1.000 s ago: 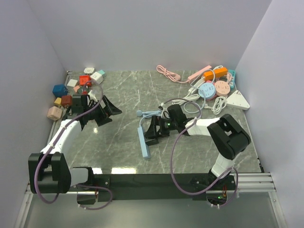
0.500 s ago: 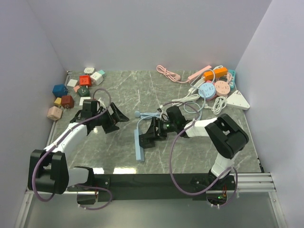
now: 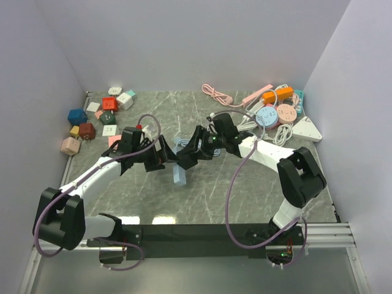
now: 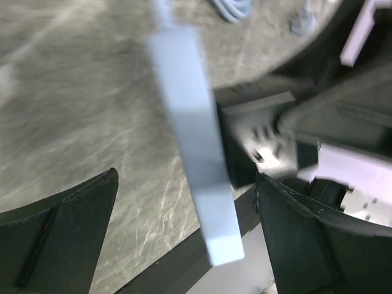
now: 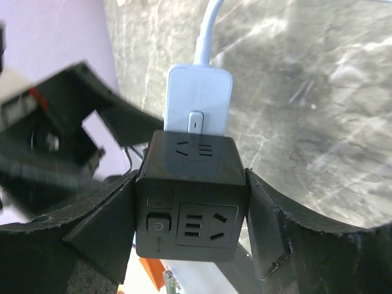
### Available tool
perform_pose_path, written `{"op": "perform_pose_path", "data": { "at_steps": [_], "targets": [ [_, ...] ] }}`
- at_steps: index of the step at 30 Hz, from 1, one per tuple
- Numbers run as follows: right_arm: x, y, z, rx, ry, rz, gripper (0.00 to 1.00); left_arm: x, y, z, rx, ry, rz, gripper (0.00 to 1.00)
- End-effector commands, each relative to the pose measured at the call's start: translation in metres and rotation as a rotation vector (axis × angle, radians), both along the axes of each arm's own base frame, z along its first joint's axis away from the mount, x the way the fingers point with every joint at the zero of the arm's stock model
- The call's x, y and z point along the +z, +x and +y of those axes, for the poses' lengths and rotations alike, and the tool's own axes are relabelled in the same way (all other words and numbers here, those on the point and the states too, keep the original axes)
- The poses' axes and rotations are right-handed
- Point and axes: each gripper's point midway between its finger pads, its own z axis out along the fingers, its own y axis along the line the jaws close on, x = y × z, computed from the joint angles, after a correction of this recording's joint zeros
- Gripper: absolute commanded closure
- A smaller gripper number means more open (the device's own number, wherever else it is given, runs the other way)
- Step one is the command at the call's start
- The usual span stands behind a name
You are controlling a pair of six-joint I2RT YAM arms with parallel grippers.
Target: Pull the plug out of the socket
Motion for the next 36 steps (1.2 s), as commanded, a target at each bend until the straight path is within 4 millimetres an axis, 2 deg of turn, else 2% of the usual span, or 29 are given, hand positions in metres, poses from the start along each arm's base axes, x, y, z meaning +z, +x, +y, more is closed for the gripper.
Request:
{"op": "perform_pose_path", "data": {
  "at_steps": [1, 8, 12, 15, 17, 18, 20, 21, 22, 24, 26, 28, 29, 30, 32, 36],
  "targets": [
    [0.036, 0.014, 0.005, -0.035, 0.03, 0.008, 1.0, 0.024, -0.006, -0.02, -0.124, -0.019, -0.121, 0.01],
    [0.044, 0.019, 0.007, -0.036, 0.034, 0.038, 1.0, 0.027, -0.019, -0.042, -0.209, -0.041, -0.153, 0.01],
    [0.051, 0.017, 0.007, -0.042, 0.052, 0.044, 1.0, 0.009, -0.022, -0.047, -0.224, 0.031, -0.102, 0.01],
    [0.056, 0.014, 0.008, -0.024, 0.06, 0.039, 1.0, 0.008, -0.018, -0.048, -0.203, 0.043, -0.111, 0.12],
    [0.056, 0.011, 0.007, -0.012, 0.056, 0.044, 1.0, 0.011, -0.014, -0.049, -0.194, 0.037, -0.133, 0.29],
    [0.056, 0.009, 0.007, -0.006, 0.057, 0.046, 1.0, 0.013, -0.013, -0.05, -0.197, 0.033, -0.139, 0.42],
    [0.052, 0.004, 0.005, 0.005, 0.045, 0.059, 1.0, 0.014, -0.011, -0.052, -0.203, 0.025, -0.148, 0.5],
    [0.052, 0.002, 0.005, 0.014, 0.047, 0.064, 1.0, 0.016, -0.01, -0.053, -0.205, 0.02, -0.153, 0.62],
    [0.05, 0.001, 0.004, 0.015, 0.047, 0.067, 1.0, 0.017, -0.01, -0.054, -0.206, 0.014, -0.161, 0.69],
    [0.045, -0.003, 0.004, 0.021, 0.049, 0.084, 0.8, 0.02, -0.01, -0.055, -0.204, 0.0, -0.172, 0.77],
    [0.042, -0.007, 0.003, 0.022, 0.056, 0.093, 0.56, 0.025, -0.009, -0.054, -0.196, -0.004, -0.19, 0.8],
    [0.042, -0.011, 0.004, 0.028, 0.069, 0.104, 0.37, 0.026, -0.008, -0.053, -0.189, -0.004, -0.195, 0.82],
    [0.041, -0.012, 0.005, 0.025, 0.077, 0.109, 0.18, 0.029, -0.007, -0.053, -0.184, -0.005, -0.203, 0.84],
    [0.041, -0.013, 0.005, 0.023, 0.079, 0.108, 0.11, 0.028, -0.007, -0.053, -0.18, -0.007, -0.199, 0.88],
    [0.039, -0.015, 0.006, 0.023, 0.076, 0.109, 0.09, 0.032, -0.007, -0.055, -0.177, -0.017, -0.204, 0.92],
    [0.036, -0.014, 0.009, 0.021, 0.061, 0.11, 0.07, 0.038, -0.004, -0.058, -0.176, -0.023, -0.216, 0.94]
  ]
}}
